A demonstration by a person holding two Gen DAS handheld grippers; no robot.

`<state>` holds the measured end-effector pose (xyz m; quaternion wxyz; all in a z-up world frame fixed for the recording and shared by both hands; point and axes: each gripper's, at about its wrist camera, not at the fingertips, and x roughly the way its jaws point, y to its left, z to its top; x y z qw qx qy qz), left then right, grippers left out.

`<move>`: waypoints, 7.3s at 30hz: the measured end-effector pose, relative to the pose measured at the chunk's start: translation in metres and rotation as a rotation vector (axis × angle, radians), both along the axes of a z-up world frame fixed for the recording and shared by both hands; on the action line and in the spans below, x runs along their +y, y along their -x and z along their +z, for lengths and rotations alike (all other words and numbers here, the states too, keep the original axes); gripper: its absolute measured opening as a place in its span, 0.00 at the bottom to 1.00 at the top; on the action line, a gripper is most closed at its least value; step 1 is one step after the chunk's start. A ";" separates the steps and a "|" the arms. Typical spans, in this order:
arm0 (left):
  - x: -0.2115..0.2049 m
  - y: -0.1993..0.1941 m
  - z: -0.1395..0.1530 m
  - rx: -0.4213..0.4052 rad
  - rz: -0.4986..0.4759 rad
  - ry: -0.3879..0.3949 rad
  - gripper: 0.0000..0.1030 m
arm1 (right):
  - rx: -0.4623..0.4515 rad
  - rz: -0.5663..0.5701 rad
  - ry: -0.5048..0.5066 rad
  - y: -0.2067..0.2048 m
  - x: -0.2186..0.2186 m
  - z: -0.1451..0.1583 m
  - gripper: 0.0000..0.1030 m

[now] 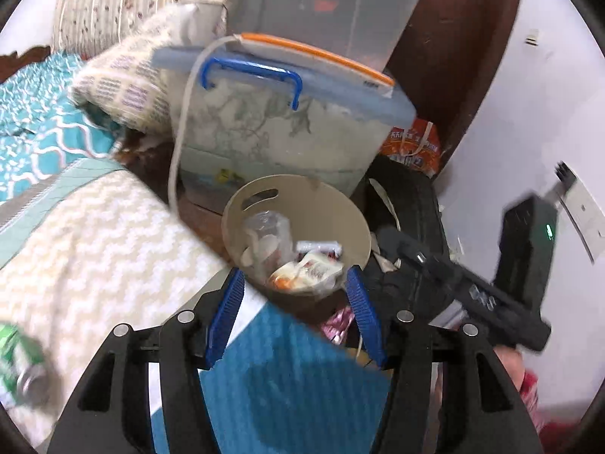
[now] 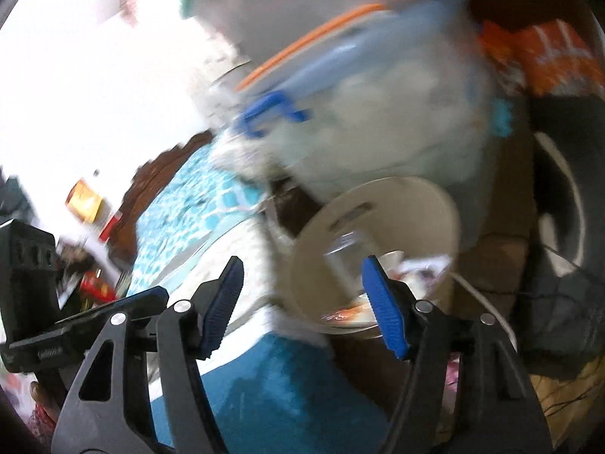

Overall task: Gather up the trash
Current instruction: 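Move both open tools back over the trash on the bed, then grasp the red-and-white tissue with the left tool while the right tool grasps the yellow-and-pink box, then carry the tissue with the left tool while the right tool carries the box into the wastebasket, then move both open tools back over the remaining trash on the bed, then grasp the bread slice with the left tool while the right tool grasps the white milk-tea carton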

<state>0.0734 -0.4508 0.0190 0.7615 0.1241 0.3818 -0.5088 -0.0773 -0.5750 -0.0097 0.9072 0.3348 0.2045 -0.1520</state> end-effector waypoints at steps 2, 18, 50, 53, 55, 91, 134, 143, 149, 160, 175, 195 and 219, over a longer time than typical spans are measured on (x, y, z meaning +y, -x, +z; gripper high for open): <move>0.041 0.007 0.003 -0.028 0.024 0.004 0.52 | 0.004 0.075 0.020 -0.014 0.028 0.007 0.61; 0.426 -0.093 -0.024 0.073 0.830 -0.079 0.54 | 0.146 0.620 0.075 -0.147 0.267 -0.004 0.50; 0.476 -0.215 -0.065 0.211 0.823 0.004 0.89 | 0.196 0.722 0.227 -0.292 0.401 0.011 0.65; 0.456 -0.232 -0.079 0.210 0.816 -0.086 0.79 | 0.145 0.693 0.219 -0.251 0.384 0.016 0.65; 0.450 -0.241 -0.086 0.252 0.796 -0.086 0.59 | 0.125 0.668 0.258 -0.218 0.377 0.017 0.65; 0.250 -0.011 -0.081 0.127 0.349 -0.098 0.72 | 0.390 0.251 0.356 -0.026 0.234 -0.054 0.77; -0.147 -0.065 -0.093 0.081 0.066 -0.281 0.66 | 0.167 -0.100 -0.018 -0.038 -0.077 -0.046 0.77; -0.081 -0.044 -0.067 0.091 0.068 -0.167 0.66 | 0.079 -0.117 -0.050 -0.011 -0.052 -0.039 0.76; -0.007 -0.028 -0.059 0.082 0.092 -0.148 0.66 | 0.060 -0.036 -0.050 -0.019 -0.018 -0.024 0.71; 0.185 -0.027 -0.065 0.065 0.333 -0.152 0.66 | 0.115 0.294 -0.003 -0.092 0.101 -0.016 0.44; 0.440 -0.085 -0.048 0.168 0.871 0.032 0.53 | 0.214 0.745 0.008 -0.187 0.305 -0.036 0.44; 0.461 -0.103 -0.065 0.247 0.928 0.064 0.64 | 0.238 0.677 -0.046 -0.193 0.327 -0.053 0.67; 0.419 -0.118 -0.095 0.433 0.812 0.084 0.06 | 0.321 0.775 0.154 -0.219 0.391 -0.061 0.63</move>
